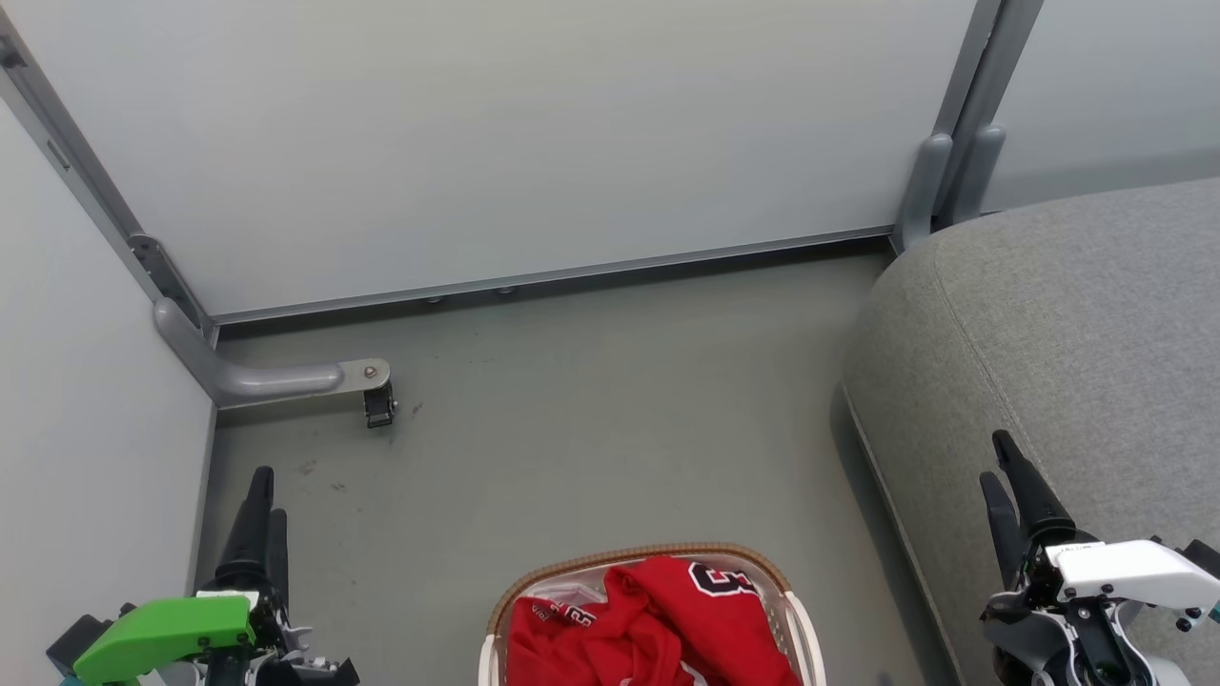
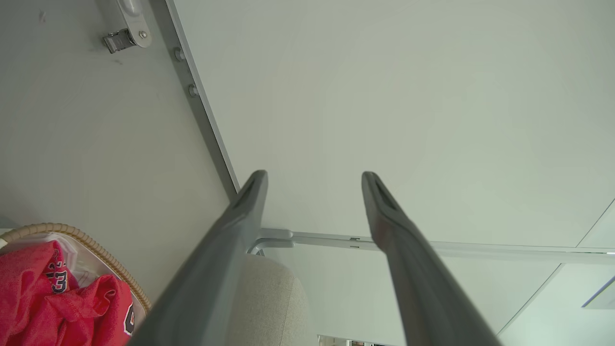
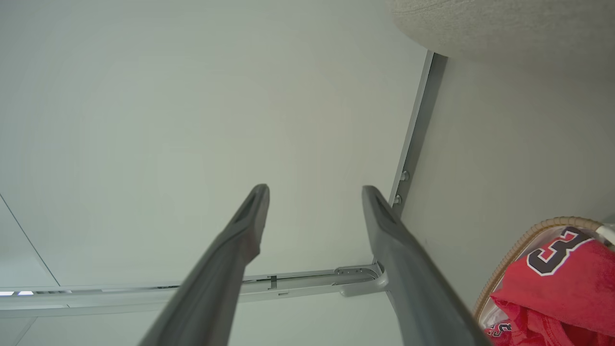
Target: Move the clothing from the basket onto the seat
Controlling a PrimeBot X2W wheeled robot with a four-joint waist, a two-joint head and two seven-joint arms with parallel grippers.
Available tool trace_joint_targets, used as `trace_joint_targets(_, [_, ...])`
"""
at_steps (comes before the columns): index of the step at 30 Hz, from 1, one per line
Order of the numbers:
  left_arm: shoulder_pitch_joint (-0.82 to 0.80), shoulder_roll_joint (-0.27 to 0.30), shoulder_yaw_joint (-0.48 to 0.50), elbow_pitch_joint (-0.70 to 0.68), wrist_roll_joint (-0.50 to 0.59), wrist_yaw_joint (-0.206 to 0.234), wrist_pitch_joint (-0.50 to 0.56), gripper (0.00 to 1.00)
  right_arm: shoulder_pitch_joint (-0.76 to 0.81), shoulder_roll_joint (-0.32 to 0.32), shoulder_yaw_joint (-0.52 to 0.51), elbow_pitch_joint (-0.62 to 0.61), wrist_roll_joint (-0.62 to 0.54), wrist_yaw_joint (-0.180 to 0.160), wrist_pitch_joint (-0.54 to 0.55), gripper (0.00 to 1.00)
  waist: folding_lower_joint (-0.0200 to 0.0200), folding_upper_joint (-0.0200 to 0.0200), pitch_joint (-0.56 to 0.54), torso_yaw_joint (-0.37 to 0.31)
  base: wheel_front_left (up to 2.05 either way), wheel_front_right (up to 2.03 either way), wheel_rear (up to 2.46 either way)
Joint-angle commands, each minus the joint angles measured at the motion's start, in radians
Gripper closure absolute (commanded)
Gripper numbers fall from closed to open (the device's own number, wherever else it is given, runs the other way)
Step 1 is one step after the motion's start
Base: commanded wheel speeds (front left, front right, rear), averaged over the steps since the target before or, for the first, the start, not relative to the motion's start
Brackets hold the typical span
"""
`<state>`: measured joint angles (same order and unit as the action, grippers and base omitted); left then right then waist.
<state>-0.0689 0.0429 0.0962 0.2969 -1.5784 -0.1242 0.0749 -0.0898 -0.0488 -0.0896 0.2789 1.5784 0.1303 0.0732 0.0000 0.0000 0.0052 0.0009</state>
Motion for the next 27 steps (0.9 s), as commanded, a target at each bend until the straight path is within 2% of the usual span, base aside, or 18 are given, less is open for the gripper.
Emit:
trace_joint_targets(1, [-0.023, 0.011, 0.001, -0.013, 0.034, -0.003, -0.011, 0.0, -0.023, -0.017, 0.008, -0.022, -0.023, 0.0, -0.012, 0.0, 0.0, 0.0, 0.0, 0.0, 0.0, 0.0, 0.0])
trace_joint_targets(8, [-0.028, 0.008, 0.013, -0.015, 0.174, -0.003, -0.043, 0.0, -0.035, -0.032, 0.011, -0.023, -0.131, 0.0, -0.044, 0.0, 0.0, 0.0, 0.004, 0.001, 0.0, 0.0, 0.0])
trace_joint_targets(27, [-0.028, 0.011, -0.008, -0.023, 0.61, -0.005, -0.119, 0.0, -0.06, -0.05, 0.053, -0.033, -0.514, 0.0, -0.12, 0.0, 0.0, 0.0, 0.005, 0.006, 0.0, 0.0, 0.0])
